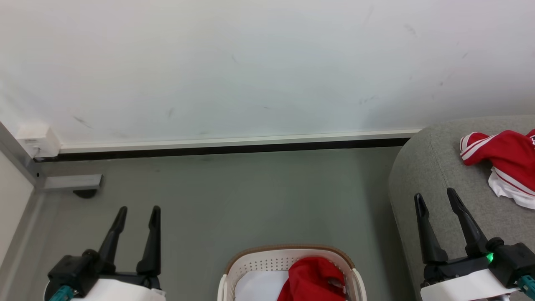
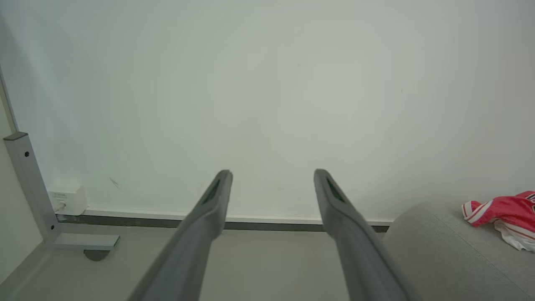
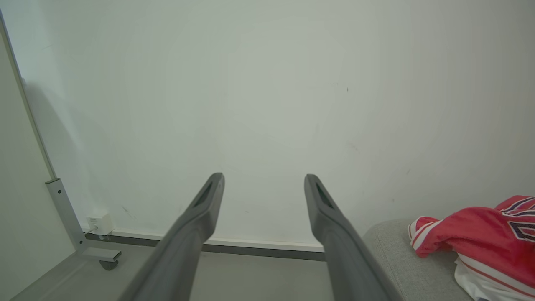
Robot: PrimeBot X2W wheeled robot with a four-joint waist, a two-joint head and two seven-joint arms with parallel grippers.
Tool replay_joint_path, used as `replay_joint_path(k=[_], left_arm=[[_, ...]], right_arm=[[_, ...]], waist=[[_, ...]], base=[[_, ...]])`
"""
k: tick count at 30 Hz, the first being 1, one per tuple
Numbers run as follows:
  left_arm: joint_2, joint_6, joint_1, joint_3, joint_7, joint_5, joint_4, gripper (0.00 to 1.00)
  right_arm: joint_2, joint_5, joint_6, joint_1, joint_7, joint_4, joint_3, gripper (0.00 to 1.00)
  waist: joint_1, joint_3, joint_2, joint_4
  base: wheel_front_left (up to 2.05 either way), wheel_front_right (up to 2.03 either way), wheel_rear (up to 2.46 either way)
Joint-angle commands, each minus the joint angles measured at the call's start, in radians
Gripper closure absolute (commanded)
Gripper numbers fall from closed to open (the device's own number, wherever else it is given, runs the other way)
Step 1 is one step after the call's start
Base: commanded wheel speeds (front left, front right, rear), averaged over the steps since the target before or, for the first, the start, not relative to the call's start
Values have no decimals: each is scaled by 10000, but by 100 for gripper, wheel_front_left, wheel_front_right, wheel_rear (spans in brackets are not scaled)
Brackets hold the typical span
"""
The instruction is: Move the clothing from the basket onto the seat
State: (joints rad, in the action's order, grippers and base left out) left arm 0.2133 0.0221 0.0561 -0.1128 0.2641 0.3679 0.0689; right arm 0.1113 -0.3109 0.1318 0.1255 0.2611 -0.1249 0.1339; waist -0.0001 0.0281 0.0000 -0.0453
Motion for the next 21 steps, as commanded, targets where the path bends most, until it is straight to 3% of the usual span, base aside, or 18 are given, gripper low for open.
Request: replay_joint_path(k=[1,9,21], left_arm=[[-35,82,-36,91,3,-206,67,0],[-562,570,73,654,3,-645,182,0],[-922,949,227,1142,3,-1037,414,0]], right_arm=[[65,-11,-22,105,26,-7,22,0],[18,0,-22,163,26,39,76,0],[-38,51,-22,272,26,79,72,0]], waist=[[1,9,0,-13],[1,123,0,-125],[1,275,0,-166]], base=[[0,0,0],[0,0,0],[0,0,0]])
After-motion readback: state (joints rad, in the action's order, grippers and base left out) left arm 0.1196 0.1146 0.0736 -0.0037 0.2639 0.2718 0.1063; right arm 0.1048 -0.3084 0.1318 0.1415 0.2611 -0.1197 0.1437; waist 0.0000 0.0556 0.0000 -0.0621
